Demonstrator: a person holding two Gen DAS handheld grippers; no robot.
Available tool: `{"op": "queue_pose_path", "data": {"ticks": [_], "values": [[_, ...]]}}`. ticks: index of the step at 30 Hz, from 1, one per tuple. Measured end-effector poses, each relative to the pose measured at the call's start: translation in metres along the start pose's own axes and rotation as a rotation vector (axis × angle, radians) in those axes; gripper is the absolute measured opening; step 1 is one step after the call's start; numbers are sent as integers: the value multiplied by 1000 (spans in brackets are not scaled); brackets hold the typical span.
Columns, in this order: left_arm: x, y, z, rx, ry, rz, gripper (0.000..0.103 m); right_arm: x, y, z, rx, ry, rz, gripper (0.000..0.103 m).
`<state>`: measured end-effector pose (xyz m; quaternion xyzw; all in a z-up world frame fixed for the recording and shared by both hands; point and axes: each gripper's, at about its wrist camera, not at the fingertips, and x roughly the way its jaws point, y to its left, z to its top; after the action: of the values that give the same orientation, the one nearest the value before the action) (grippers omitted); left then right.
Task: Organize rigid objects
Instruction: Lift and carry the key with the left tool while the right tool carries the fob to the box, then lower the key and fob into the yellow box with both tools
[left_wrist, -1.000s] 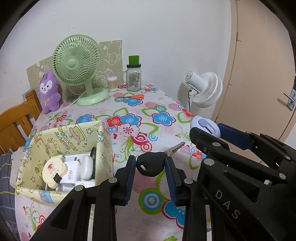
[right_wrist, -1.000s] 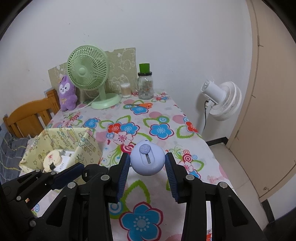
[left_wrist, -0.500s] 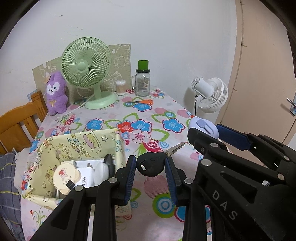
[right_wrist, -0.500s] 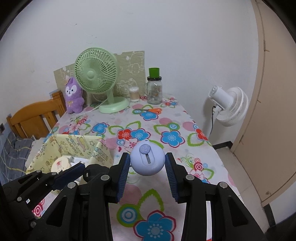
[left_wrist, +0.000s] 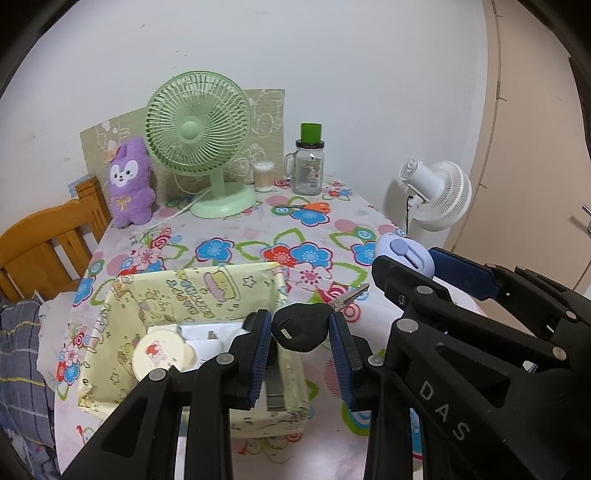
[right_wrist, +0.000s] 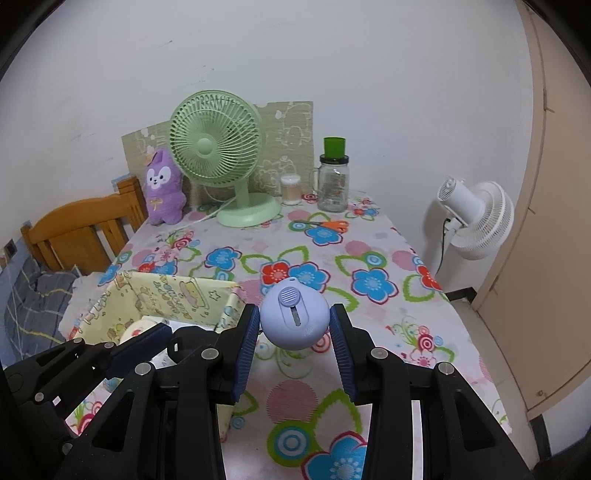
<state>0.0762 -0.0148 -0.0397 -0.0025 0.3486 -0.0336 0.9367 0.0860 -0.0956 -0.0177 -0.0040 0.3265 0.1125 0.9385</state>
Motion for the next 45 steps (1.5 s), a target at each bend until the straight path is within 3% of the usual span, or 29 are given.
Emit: {"op": "queue_pose_path", "data": {"ticks": [33,45], "values": [[17,81,-6,-100,36,84,32,49,81,14,-101,57,105,43],[43,106,-8,-103,78,122,32,85,100,12,-114,129,143,43]]}}
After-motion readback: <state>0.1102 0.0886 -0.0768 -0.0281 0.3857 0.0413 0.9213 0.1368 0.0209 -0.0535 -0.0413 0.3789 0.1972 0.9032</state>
